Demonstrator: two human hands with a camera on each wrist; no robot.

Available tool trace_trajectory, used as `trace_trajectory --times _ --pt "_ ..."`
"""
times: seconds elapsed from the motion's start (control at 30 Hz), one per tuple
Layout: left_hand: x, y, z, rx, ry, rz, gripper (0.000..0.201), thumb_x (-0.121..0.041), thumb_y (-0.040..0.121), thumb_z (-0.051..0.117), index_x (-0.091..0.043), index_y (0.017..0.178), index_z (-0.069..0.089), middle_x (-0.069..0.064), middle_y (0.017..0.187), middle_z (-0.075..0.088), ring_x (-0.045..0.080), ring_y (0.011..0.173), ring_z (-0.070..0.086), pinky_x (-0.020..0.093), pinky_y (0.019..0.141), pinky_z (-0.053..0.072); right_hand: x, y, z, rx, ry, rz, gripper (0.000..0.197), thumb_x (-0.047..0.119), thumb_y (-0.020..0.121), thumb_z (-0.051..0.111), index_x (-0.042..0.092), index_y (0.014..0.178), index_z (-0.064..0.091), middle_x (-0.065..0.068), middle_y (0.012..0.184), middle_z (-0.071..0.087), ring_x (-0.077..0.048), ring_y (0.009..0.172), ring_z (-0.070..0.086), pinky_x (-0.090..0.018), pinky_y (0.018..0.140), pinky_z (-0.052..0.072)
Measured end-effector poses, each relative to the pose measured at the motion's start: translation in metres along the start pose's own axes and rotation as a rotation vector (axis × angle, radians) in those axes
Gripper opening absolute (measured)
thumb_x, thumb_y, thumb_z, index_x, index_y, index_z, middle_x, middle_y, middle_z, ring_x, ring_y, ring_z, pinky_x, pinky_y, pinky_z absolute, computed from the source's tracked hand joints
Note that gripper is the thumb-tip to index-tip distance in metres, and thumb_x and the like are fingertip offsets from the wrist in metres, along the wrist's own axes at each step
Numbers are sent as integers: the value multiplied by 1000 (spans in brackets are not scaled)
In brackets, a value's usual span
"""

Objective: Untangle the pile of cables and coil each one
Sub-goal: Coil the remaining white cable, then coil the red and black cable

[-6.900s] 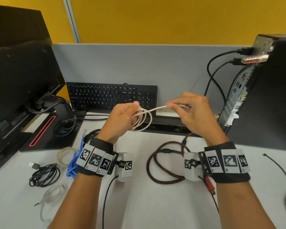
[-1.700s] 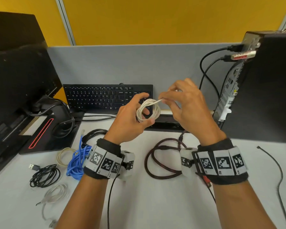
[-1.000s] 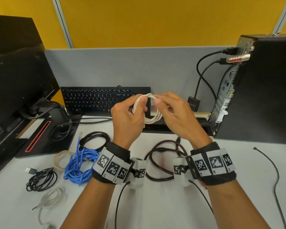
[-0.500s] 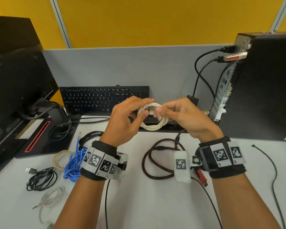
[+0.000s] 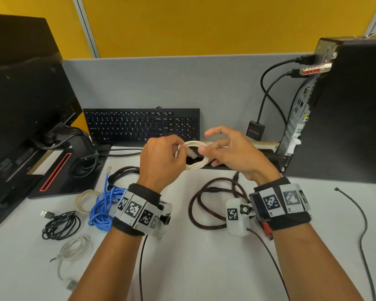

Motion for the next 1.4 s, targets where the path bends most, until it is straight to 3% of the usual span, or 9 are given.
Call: trace_trajectory --times 0.2,0.37,0.53,0.73,0.83,0.93,1.03,1.23,1.4 --pt "63 -12 9 203 21 -301 20 -23 92 68 -12 108 73 3 80 68 20 80 61 30 74 46 -9 0 5 98 -271 72 33 45 83 80 25 107 68 -2 83 79 -15 86 75 -42 93 57" --pt "90 -20 28 415 102 -415 30 -25 88 73 -11 114 69 11 107 67 24 92 62 31 77 50 -9 -3 2 103 -462 62 29 43 84 80 21 101 70 -1 77 78 -4 71 72 -27 72 51" --pt "97 -32 39 563 183 -424 42 -23 85 76 -11 124 65 8 124 63 26 103 65 35 90 55 -22 -5 7 230 -730 147 23 38 85 80 23 98 69 3 72 76 -11 74 73 -31 79 57" --pt "92 -21 18 522 240 -374 33 -17 93 64 -12 125 65 12 133 59 29 124 54 38 104 47 -39 -7 -16 206 -858 225 15 27 88 78 18 100 72 3 70 74 -6 66 72 -26 65 55" --pt "62 -12 17 531 126 -273 21 -14 95 62 -11 114 70 11 119 67 31 113 61 44 101 51 -44 -12 -31 191 -879 292 13 20 91 75 13 102 73 -3 74 76 -13 73 74 -28 65 58" --pt "23 -12 33 605 41 -162 18 -17 93 67 -10 109 74 -2 92 70 20 88 68 37 86 58 -46 -18 -44 179 -938 359 15 19 91 74 10 103 74 -7 81 78 -23 86 76 -40 83 62" --pt "-7 -21 66 771 43 -72 21 -22 92 70 -12 109 73 -5 83 70 11 73 68 28 69 57 -54 -29 -44 283 -1011 424 24 29 87 79 10 102 75 -4 77 78 -21 82 75 -42 86 62" --pt "-28 -42 124 1067 266 25 38 -35 91 70 -11 121 66 7 105 71 19 67 68 27 62 57 -79 -44 -28 458 -988 504 41 40 83 82 3 97 76 -1 72 78 -19 77 77 -34 81 62" --pt "-30 -44 137 1121 389 77 25 -19 92 68 -2 110 70 14 105 72 20 67 62 32 68 59 -91 -44 -28 386 -836 519 23 18 87 79 -3 96 73 -9 71 77 -20 69 77 -32 69 64"
Point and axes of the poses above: each hand's wrist, its own y-axis towards the middle knuckle, its own z-axis out of the palm, x = y × z, the point moved 9 cm from there along y, towards the middle knuckle
